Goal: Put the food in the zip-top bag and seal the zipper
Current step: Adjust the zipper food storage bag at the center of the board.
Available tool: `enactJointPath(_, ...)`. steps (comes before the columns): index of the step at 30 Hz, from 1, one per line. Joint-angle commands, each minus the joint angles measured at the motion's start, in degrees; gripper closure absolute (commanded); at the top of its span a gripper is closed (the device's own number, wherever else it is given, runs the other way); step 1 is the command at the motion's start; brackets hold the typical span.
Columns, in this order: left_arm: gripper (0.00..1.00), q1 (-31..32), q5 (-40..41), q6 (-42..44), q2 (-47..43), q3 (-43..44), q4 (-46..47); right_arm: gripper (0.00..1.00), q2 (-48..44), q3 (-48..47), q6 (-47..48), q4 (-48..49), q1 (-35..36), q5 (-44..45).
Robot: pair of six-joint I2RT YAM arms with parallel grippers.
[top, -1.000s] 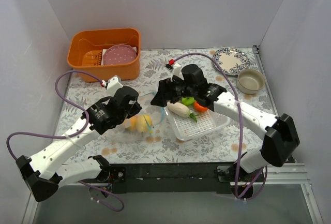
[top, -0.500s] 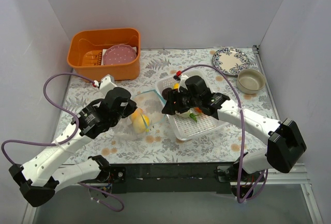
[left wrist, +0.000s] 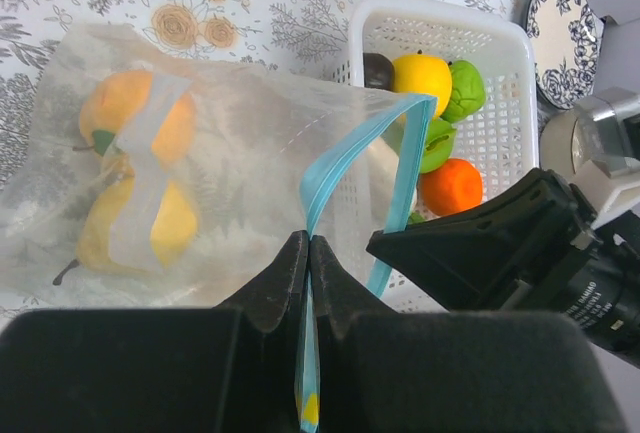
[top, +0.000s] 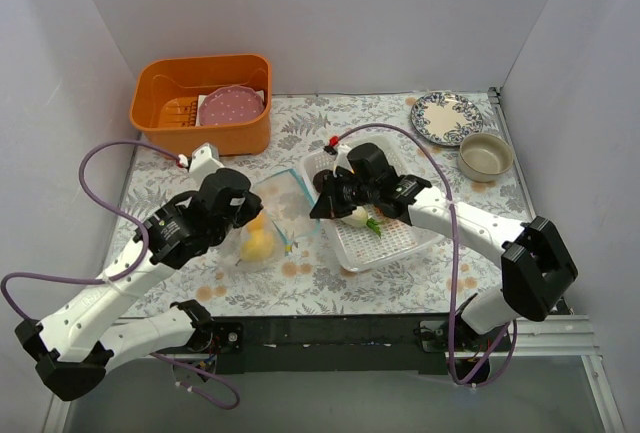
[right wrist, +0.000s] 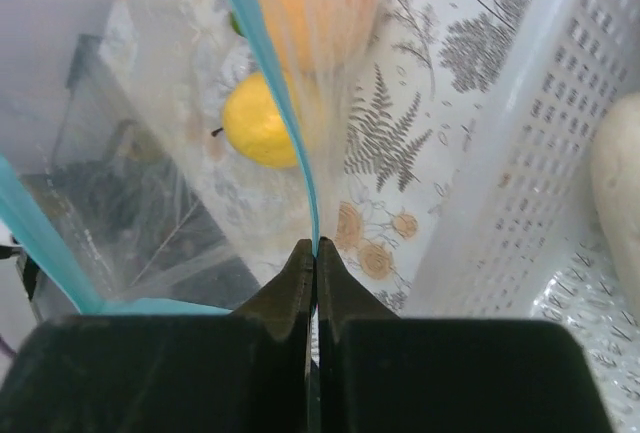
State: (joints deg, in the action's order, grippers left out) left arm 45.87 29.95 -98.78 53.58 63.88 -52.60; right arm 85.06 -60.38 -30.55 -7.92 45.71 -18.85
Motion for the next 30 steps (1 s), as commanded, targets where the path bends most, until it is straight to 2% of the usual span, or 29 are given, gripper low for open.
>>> enactJointPath(1,1.0,0.1,5.6,4.0,-0.2,6.9,-1.8,0.99,-1.1,-8.7,1.1,2.1,1.4,-4.5)
enactJointPath(5,1.0,0.1,13.4,3.9,0.8,10.2,-9.4,0.99,0.5,-21.8,2.8,-2.3,2.8,-4.2)
enactJointPath(12,1.0,0.1,13.7,2.3,-2.6,11.2,-9.6,0.99,7.1,-29.0,3.7,-4.0,3.8,-8.0)
enactJointPath(16,1.0,0.1,15.7,1.7,-2.7,13.6,-13.0,0.99,8.3,-28.0,2.2,-2.2,3.8,-9.4)
enactJointPath(21,1.0,0.1,15.0,1.9,-3.6,13.9,-12.7,0.99,8.6,-26.8,1.9,-0.7,3.8,-8.9)
enactJointPath(25,0.99,0.1,13.2,3.9,-3.4,8.8,-8.7,0.98,9.2,-22.4,1.7,0.8,3.8,-6.6)
enactJointPath(30,1.0,0.1,9.9,2.5,-0.2,4.0,-6.9,0.98,11.0,-13.3,-0.4,2.6,3.8,-6.2)
